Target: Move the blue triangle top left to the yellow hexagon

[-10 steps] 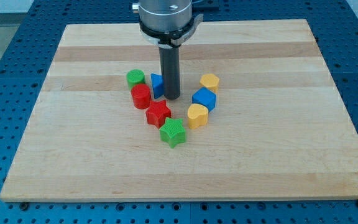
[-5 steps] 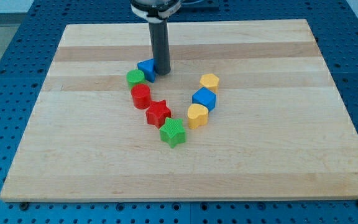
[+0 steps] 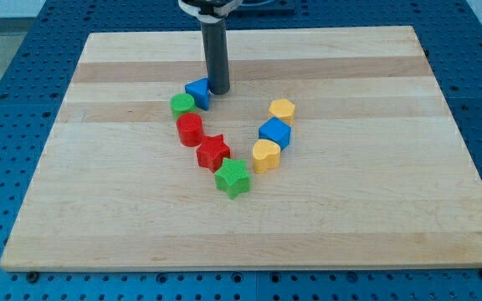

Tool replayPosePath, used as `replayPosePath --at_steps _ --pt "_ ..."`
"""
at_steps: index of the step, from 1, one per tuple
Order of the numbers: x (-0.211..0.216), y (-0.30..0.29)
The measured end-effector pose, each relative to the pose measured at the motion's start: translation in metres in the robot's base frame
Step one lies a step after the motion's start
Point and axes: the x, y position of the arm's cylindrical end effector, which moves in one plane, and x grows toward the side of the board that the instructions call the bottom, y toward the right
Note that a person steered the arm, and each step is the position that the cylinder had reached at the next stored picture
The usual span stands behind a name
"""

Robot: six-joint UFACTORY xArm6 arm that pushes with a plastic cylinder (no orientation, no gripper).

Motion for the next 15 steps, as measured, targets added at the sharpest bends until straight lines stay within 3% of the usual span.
replayPosePath --at_steps 1,3,6,9,11,13,15 --pt "0.008 -0.002" --pt "-0.037 -0.027" --pt "-0.038 -0.051" --pt "-0.074 -0.080" --pt "-0.070 -0.093" --pt "-0.026 -0.077" --pt "-0.025 -0.077"
